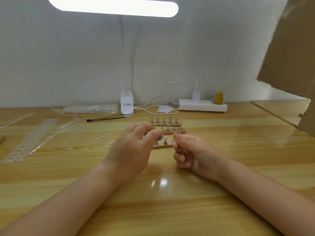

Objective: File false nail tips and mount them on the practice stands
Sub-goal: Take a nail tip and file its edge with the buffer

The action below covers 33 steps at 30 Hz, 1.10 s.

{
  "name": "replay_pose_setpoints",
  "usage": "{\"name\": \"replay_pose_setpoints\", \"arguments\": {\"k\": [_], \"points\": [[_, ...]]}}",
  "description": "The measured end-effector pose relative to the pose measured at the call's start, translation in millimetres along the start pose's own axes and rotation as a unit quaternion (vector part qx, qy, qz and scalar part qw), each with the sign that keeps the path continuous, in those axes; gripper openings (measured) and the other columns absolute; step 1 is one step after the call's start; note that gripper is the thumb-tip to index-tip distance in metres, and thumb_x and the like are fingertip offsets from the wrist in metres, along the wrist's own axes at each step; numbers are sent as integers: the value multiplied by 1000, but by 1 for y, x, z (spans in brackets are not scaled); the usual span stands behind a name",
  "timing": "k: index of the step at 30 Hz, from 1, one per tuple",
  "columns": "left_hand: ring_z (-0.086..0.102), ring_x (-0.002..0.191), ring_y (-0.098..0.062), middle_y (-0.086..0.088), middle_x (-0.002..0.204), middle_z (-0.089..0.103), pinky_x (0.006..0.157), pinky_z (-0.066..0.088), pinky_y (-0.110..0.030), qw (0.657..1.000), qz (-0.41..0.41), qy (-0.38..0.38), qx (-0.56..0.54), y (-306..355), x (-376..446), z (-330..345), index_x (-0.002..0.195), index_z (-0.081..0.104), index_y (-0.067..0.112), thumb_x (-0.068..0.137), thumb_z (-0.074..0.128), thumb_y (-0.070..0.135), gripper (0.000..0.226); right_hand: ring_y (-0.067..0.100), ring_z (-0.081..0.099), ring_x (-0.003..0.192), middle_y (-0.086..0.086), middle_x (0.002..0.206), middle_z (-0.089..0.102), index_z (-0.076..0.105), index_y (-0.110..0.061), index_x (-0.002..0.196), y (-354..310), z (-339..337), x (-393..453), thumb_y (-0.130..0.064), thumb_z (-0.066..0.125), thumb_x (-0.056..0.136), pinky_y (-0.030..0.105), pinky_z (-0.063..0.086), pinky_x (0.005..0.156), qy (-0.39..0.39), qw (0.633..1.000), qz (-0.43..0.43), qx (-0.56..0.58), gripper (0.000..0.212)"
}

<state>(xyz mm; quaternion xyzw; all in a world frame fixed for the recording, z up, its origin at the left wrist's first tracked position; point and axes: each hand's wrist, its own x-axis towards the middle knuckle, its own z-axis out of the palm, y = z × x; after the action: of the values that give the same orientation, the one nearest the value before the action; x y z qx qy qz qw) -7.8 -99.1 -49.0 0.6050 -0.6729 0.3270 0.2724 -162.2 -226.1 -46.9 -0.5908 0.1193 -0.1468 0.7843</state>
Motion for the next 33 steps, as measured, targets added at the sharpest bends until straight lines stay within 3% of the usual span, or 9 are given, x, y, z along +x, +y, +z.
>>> {"name": "replay_pose_setpoints", "arguments": {"k": [5,9,17,21,25,27,29,31,33], "points": [[61,74,-25,-1,83,66,67,50,-39,995,-31,-84,-53,12,-2,4,96,71,14,84,67,16,13,6,41,45,-5,55,35,65,-20,52,0,1,2,-43,70,64,17,31,41,48,998,-13,34,27],[65,86,-17,6,91,69,80,47,-37,986,-115,-59,-102,17,-1,0,103,71,17,85,55,48,39,7,40,44,-4,53,36,66,-18,56,3,2,3,-42,73,63,18,32,40,50,999,-18,5,26],[64,79,-7,12,83,68,81,45,-35,976,-136,12,-169,31,1,0,90,74,19,78,69,44,28,11,40,45,8,61,43,65,-17,60,10,8,2,-50,74,63,18,31,38,74,993,-54,-80,35],[61,78,-3,15,83,67,81,43,-34,973,-164,3,-163,28,1,2,88,70,24,81,57,49,29,13,46,45,2,52,44,68,-14,61,7,12,1,-62,64,67,21,35,40,111,992,-55,-37,49],[56,79,2,18,84,63,80,33,-28,961,-244,2,-131,14,-2,6,89,60,31,88,59,47,15,14,48,49,0,50,47,70,-10,69,-1,1,1,-48,62,83,25,36,45,205,974,-93,-34,41],[53,81,4,19,85,61,80,27,-25,948,-298,-8,-113,4,-5,8,91,57,32,88,57,47,15,13,50,55,-4,54,53,68,-16,75,-2,-9,0,-33,61,91,25,42,49,282,931,-120,-200,24],[52,79,0,19,85,58,83,31,-28,933,-347,-20,-92,-5,-7,11,95,54,28,90,54,48,21,12,53,66,-6,67,59,64,-20,82,0,-21,-1,-23,60,90,22,44,57,328,830,-155,-425,10],[47,74,5,21,79,53,85,38,-33,923,-374,-31,-84,-8,-9,14,97,50,25,93,51,47,22,13,51,79,-7,79,54,60,-22,89,3,-28,0,-18,58,89,23,39,65,318,746,-162,-563,4],[43,71,7,22,77,50,81,37,-32,923,-377,-41,-74,-8,-9,16,98,48,25,94,49,46,21,13,48,92,-9,88,52,60,-23,102,7,-30,5,-21,56,89,24,35,75,304,726,-133,-602,14]]}}
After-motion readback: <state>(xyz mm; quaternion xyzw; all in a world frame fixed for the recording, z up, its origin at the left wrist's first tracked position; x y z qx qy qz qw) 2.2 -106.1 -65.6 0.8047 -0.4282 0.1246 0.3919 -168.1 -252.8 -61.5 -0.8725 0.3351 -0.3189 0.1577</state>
